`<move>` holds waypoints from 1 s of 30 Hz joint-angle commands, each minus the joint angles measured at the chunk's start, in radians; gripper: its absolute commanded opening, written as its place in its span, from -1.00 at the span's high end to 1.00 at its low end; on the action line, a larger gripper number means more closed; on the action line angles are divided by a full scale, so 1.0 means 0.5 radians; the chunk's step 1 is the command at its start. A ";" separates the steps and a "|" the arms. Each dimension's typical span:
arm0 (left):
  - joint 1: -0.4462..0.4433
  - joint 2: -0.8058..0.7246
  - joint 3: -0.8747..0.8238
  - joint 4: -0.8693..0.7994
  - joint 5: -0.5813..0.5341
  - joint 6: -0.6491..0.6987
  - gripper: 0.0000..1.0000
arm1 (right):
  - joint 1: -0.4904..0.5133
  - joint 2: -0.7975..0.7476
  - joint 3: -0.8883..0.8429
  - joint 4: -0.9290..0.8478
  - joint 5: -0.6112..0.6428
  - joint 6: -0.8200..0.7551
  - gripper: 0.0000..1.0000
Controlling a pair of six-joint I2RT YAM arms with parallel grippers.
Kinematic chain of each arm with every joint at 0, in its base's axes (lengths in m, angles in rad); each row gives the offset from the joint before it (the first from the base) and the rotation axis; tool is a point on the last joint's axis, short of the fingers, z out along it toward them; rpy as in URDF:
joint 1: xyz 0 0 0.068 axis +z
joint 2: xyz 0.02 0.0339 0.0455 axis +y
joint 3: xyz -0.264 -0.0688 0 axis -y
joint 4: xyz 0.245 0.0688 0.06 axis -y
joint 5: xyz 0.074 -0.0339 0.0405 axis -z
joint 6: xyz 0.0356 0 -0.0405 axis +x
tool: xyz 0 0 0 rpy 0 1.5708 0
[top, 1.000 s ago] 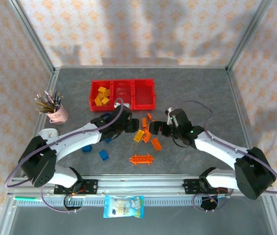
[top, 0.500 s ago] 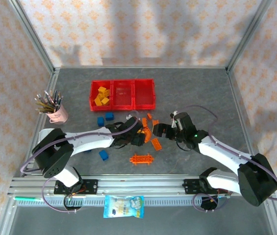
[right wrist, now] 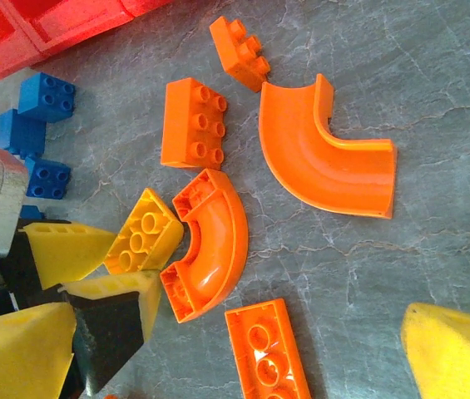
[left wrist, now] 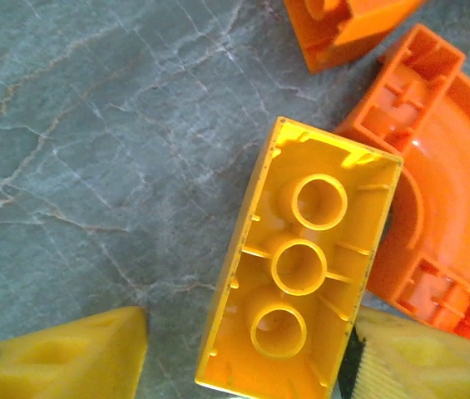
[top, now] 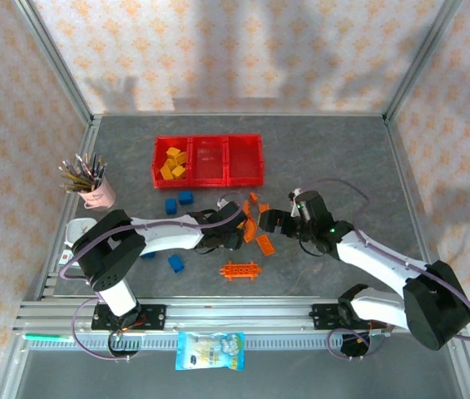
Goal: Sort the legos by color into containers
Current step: Pick up the lego from the center of the table.
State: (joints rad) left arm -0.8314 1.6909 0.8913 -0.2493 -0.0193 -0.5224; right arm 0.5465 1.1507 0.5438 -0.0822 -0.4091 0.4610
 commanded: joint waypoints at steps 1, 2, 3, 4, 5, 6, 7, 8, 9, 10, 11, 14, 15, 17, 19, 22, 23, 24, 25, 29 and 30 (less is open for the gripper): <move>0.052 -0.004 0.013 0.112 -0.019 0.017 -0.24 | -0.013 -0.014 0.004 0.046 0.000 0.002 -0.99; 0.055 -0.004 0.012 0.148 0.015 0.039 -0.25 | -0.013 -0.011 0.008 0.046 0.000 -0.004 -0.99; 0.057 -0.002 0.015 0.170 0.028 0.055 -0.26 | -0.013 -0.007 0.012 0.045 0.002 -0.007 -0.99; 0.055 0.004 0.024 0.174 0.029 0.068 -0.27 | -0.016 -0.004 0.018 0.042 0.002 -0.013 -0.99; 0.055 0.013 0.039 0.169 0.020 0.080 -0.27 | -0.019 0.002 0.024 0.039 0.000 -0.015 -0.99; 0.057 0.026 0.052 0.162 0.005 0.090 -0.26 | -0.021 0.004 0.029 0.033 0.002 -0.020 -0.99; 0.058 0.036 0.064 0.155 -0.015 0.097 -0.27 | -0.019 0.006 0.033 0.033 0.004 -0.022 -0.99; 0.061 0.046 0.072 0.149 -0.034 0.102 -0.26 | -0.019 0.007 0.033 0.033 0.005 -0.025 -0.99; 0.067 0.056 0.079 0.143 -0.040 0.103 -0.26 | -0.019 0.006 0.033 0.032 0.003 -0.025 -0.99; 0.069 0.067 0.087 0.136 -0.041 0.106 -0.25 | -0.019 0.006 0.034 0.029 0.007 -0.024 -1.00; 0.071 0.075 0.089 0.133 -0.043 0.109 -0.23 | -0.019 0.003 0.033 0.030 0.006 -0.025 -0.99; 0.071 0.088 0.083 0.138 -0.065 0.115 -0.16 | -0.022 -0.003 0.029 0.030 0.010 -0.024 -0.99; 0.073 0.091 0.080 0.137 -0.075 0.115 -0.14 | -0.022 -0.004 0.026 0.030 0.011 -0.025 -0.99; 0.081 0.106 0.073 0.139 -0.079 0.115 -0.11 | -0.022 -0.007 0.027 0.028 0.013 -0.026 -0.99; 0.083 0.113 0.071 0.135 -0.078 0.115 -0.04 | -0.022 -0.009 0.034 0.023 0.013 -0.030 -0.99; 0.083 0.102 0.055 0.148 -0.081 0.112 0.04 | -0.025 -0.016 0.032 0.023 0.018 -0.035 -0.99; 0.083 0.093 0.044 0.160 -0.081 0.114 0.07 | -0.025 -0.014 0.036 0.027 0.019 -0.034 -0.99; 0.083 0.086 0.036 0.169 -0.080 0.116 0.11 | -0.025 -0.013 0.040 0.021 0.022 -0.035 -0.99; 0.086 0.076 0.028 0.173 -0.077 0.116 0.17 | -0.025 -0.013 0.049 0.012 0.024 -0.035 -0.99; 0.094 0.030 0.014 0.173 -0.075 0.104 0.28 | -0.025 -0.031 0.066 -0.008 0.035 -0.045 -0.99; 0.095 0.014 0.008 0.176 -0.071 0.102 0.30 | -0.025 -0.041 0.066 -0.013 0.041 -0.049 -0.99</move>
State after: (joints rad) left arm -0.7937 1.7336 0.9127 -0.1722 -0.0341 -0.4702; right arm 0.5396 1.1522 0.5472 -0.0834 -0.4114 0.4561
